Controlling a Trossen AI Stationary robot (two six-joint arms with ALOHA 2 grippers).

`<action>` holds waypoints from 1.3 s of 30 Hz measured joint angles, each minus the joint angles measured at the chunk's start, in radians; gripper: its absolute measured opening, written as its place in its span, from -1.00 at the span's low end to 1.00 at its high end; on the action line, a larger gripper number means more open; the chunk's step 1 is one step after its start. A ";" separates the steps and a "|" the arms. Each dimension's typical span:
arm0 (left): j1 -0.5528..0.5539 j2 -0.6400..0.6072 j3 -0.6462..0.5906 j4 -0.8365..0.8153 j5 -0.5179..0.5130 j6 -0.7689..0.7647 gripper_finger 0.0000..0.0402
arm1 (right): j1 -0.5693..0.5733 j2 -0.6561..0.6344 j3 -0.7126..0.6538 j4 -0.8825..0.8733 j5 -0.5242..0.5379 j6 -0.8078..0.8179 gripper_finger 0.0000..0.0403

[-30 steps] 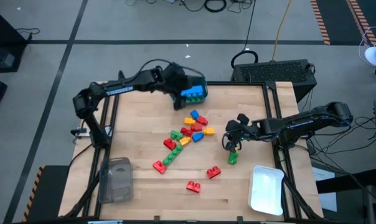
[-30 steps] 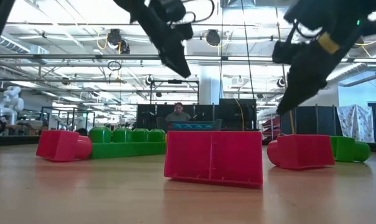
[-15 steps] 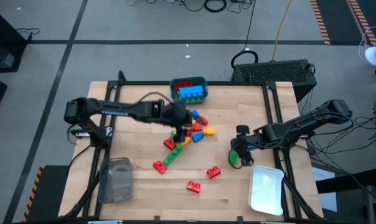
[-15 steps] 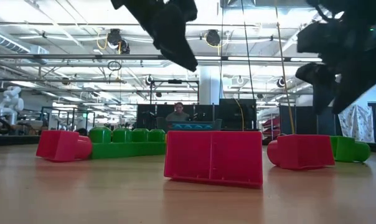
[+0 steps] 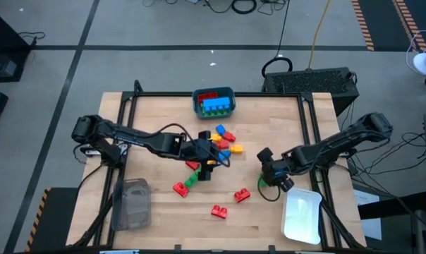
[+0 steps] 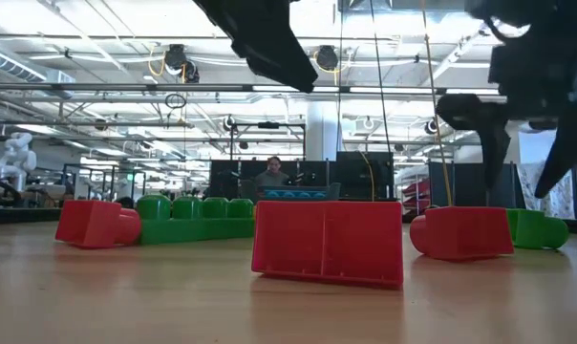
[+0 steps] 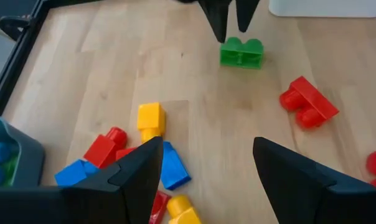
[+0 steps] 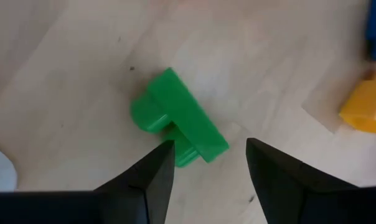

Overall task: Sort blocks by size
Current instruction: Put the green game piece into the gray container

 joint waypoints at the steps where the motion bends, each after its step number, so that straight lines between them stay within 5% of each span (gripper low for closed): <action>1: -0.004 0.000 0.000 0.000 -0.007 0.000 0.26 | 0.000 0.017 0.000 -0.001 0.000 -0.014 -0.07; 22: -0.007 0.000 0.000 0.015 -0.027 0.001 0.26 | 0.000 0.120 0.016 0.158 0.000 -0.138 -0.05; 27: -0.007 0.006 0.000 0.017 0.016 0.000 0.26 | 0.000 0.119 0.067 0.166 0.010 -0.034 0.07; 33: -0.020 0.041 0.000 -0.055 0.059 -0.124 0.26 | -0.004 0.118 0.097 0.157 0.274 0.262 0.17; 39: 0.009 0.046 0.000 -0.224 0.012 -0.291 0.26 | -0.016 0.118 0.097 0.174 0.296 0.476 0.18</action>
